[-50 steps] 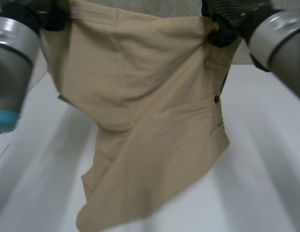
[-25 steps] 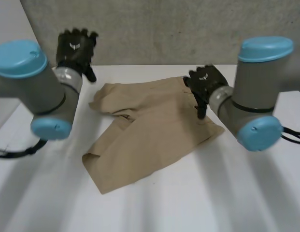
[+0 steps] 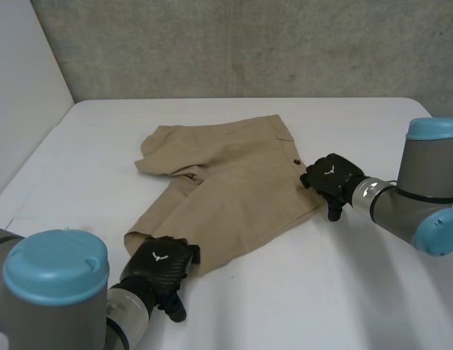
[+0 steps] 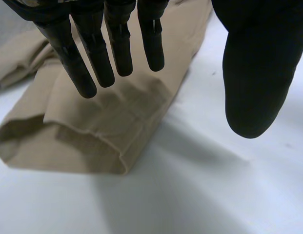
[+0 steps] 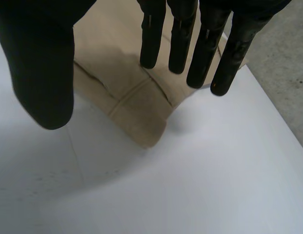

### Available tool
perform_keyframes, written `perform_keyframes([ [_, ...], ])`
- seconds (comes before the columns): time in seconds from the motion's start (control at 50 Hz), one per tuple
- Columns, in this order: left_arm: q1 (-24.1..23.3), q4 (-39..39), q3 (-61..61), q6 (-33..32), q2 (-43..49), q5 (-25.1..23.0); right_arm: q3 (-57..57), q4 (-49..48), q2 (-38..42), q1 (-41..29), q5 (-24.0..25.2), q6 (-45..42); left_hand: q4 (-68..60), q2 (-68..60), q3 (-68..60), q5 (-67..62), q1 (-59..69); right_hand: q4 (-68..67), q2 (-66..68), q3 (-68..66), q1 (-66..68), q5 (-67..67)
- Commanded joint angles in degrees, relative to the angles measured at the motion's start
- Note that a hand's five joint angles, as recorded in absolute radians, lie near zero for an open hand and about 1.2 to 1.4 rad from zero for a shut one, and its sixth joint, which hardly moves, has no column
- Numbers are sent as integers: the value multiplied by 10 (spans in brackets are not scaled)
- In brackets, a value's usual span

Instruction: Fold the shorts.

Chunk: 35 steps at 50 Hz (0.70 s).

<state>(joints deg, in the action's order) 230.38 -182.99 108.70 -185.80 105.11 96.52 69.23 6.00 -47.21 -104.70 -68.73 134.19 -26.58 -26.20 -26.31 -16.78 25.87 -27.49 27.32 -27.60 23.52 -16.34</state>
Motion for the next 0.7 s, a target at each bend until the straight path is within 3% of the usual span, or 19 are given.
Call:
perform_keyframes([
  [0.02, 43, -46, -10, 7, 44, 0, -39, -10, 46, -3, 16, -4, -40, -44, -43, -38, 47, -130, 132, -129, 170, -142],
  [0.2, 46, -87, -17, 4, 57, 20, -54, -35, 59, -8, 20, 3, -48, -52, -51, -46, 55, -293, 295, -292, 333, -305],
  [0.26, 46, -94, -20, 2, 62, 24, -60, -35, 65, -8, 21, 3, -58, -62, -61, -56, 65, -510, 512, -509, 550, -521],
  [0.28, 46, -96, -22, 1, 65, 24, -62, -35, 66, -8, 21, 3, -60, -64, -63, -58, 67, -525, 527, -524, 565, -536],
  [0.4, 45, -103, -40, -12, 99, 24, -53, -30, 53, -9, 14, 6, -109, -113, -111, -107, 116, -525, 527, -524, 565, -537],
  [0.46, 46, -106, -52, -25, 116, 25, -42, -25, 34, -9, 10, 7, -214, -218, -217, -212, 222, -525, 527, -524, 565, -537],
  [0.54, 46, -124, -58, -46, 115, 27, -1, -4, -8, -3, 9, 13, -526, -529, -528, -523, 533, -525, 527, -524, 565, -537],
  [0.7, 50, -122, -25, -103, 6, 39, 98, 44, -103, -1, 7, 6, -534, -538, -537, -532, 541, -525, 527, -524, 565, -537],
])
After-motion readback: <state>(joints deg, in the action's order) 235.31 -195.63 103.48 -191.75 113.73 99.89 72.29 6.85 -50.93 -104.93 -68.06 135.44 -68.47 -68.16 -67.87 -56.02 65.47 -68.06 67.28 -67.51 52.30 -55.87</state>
